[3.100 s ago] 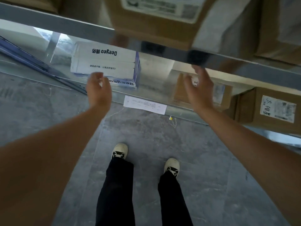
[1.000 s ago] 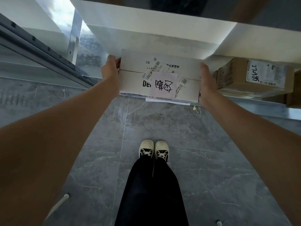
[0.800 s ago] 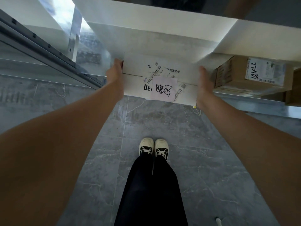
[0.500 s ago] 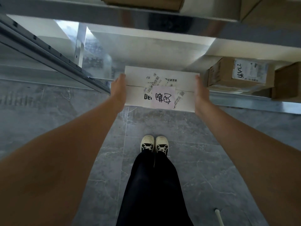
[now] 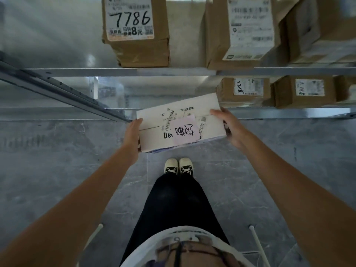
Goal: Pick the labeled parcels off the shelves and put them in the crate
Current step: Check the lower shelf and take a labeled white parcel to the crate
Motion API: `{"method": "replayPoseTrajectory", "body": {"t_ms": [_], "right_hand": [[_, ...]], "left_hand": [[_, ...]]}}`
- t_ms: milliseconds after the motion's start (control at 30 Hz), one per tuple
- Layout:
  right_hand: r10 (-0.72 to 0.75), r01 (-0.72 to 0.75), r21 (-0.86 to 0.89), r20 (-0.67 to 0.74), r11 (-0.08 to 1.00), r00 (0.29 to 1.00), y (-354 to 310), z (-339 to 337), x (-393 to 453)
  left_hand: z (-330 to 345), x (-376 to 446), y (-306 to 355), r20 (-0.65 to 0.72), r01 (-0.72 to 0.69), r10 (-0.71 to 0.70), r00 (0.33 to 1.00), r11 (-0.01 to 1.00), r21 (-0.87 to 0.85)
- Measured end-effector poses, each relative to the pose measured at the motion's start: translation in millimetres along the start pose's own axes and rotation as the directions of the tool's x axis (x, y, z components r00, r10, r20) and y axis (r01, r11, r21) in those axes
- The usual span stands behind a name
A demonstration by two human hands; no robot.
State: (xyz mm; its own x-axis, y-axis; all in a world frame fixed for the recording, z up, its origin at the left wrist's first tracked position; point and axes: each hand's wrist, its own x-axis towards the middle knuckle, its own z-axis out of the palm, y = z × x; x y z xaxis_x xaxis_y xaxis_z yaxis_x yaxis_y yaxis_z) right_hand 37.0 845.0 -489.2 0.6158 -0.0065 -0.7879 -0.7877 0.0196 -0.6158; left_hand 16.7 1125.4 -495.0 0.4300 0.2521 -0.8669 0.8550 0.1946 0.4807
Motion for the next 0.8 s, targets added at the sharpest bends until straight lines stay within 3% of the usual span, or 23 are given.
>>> {"method": "replayPoseTrajectory", "body": {"t_ms": [200, 267, 333, 400, 467, 533, 667, 800], "right_hand": [[0.039, -0.038, -0.021, 0.055, 0.999, 0.998, -4.9, 2.7, -1.0], [0.064, -0.054, -0.088, 0.111, 0.995, 0.992, -6.4, 2.1, 6.1], [0.089, -0.055, -0.198, 0.169, 0.979, 0.982, -12.9, 4.3, 11.1], [0.121, -0.050, -0.291, 0.230, 0.955, 0.966, -21.9, 12.8, 14.9], [0.146, -0.038, -0.340, 0.299, 0.940, 0.943, -29.6, 27.1, 19.0], [0.162, -0.024, -0.396, 0.320, 0.918, 0.933, -35.8, 44.4, 19.8], [0.151, 0.002, -0.459, 0.295, 0.889, 0.944, -36.6, 63.6, 25.9], [-0.073, 0.092, -0.185, 0.107, 0.978, 0.992, -25.5, 65.6, 31.3]], "left_hand": [[-25.3, -2.5, -16.5, 0.050, 0.084, -0.087, 0.995, 0.994, 0.068], [-31.3, 4.4, -13.7, 0.052, -0.004, -0.007, 0.999, 0.978, 0.207], [-34.6, 9.5, -3.0, 0.165, -0.089, 0.038, 0.986, 0.943, 0.319], [-33.4, 13.2, 7.3, 0.367, -0.064, -0.078, 0.927, 0.931, 0.360], [-26.4, 11.2, 12.0, 0.545, 0.001, -0.221, 0.809, 0.927, 0.374], [-13.1, 2.8, 12.6, 0.625, 0.016, -0.257, 0.737, 0.931, 0.364], [-1.7, -3.7, -2.2, 0.565, 0.061, -0.237, 0.790, 0.948, 0.311], [-7.3, 6.4, -23.5, 0.419, 0.049, -0.092, 0.903, 0.993, 0.111]]}}
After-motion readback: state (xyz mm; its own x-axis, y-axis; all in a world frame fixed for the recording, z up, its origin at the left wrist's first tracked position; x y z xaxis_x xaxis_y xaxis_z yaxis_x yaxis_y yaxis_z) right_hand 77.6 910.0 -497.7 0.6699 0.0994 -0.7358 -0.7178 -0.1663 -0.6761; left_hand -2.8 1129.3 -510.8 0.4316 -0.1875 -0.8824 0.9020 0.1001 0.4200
